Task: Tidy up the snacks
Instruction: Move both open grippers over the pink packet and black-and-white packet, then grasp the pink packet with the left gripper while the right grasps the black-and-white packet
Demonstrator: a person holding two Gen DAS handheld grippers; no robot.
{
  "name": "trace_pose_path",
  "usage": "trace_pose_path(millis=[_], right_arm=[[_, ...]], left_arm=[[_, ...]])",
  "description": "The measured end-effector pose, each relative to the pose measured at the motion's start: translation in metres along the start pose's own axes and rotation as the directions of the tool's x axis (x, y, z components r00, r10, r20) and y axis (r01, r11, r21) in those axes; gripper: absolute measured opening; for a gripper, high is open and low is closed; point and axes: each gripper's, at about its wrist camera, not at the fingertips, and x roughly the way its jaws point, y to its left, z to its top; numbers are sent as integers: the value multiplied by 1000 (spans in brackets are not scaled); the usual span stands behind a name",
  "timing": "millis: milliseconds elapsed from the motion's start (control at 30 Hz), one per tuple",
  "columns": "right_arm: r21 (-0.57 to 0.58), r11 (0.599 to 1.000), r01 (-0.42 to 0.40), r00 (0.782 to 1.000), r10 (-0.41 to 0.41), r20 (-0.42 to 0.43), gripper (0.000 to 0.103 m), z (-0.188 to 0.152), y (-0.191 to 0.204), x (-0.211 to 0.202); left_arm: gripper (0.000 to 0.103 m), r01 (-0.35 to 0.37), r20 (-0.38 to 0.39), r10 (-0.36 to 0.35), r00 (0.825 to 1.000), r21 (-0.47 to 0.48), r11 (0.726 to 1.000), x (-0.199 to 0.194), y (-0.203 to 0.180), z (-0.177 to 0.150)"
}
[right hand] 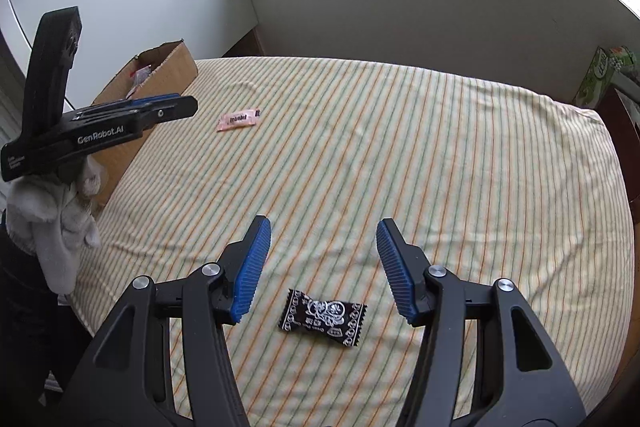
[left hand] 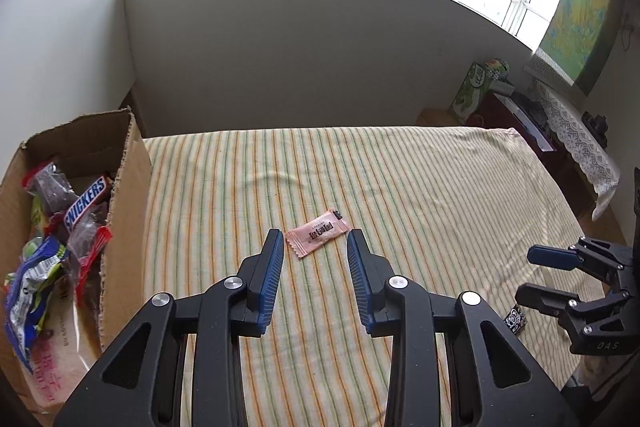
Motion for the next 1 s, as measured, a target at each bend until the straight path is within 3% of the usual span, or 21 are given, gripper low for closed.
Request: trace_pose_path(millis=[300,500,600,700,867,1000], right_arm=[[15,998,-63,998,64,-10,58,-23,-16,-5],[14,991,-136,991,136,-19,58,-11,-17,10],[26,982,-187,981,188,-54,58,-7,-16,23],[25,986,-165,983,166,-81,58,-12,-17,28],[-28,990,-141,987,139,-85,58,-28,-12,17],[-78,989,-122,989,115,-89,56,-39,-3,14]], left_arm=[[31,12,-66,-16,998,-54,998,45,0,16],[31,31,-118,-38,992,-59,998,66,-3,17],[31,29,-123,-31,992,-14,999,63,-11,11],[31,29,-129,-26,991,19,999,59,-18,3],[31,-29,-118,40,992,95,995,58,-36,-7],[31,-52,-111,63,992,99,994,60,-38,-6]])
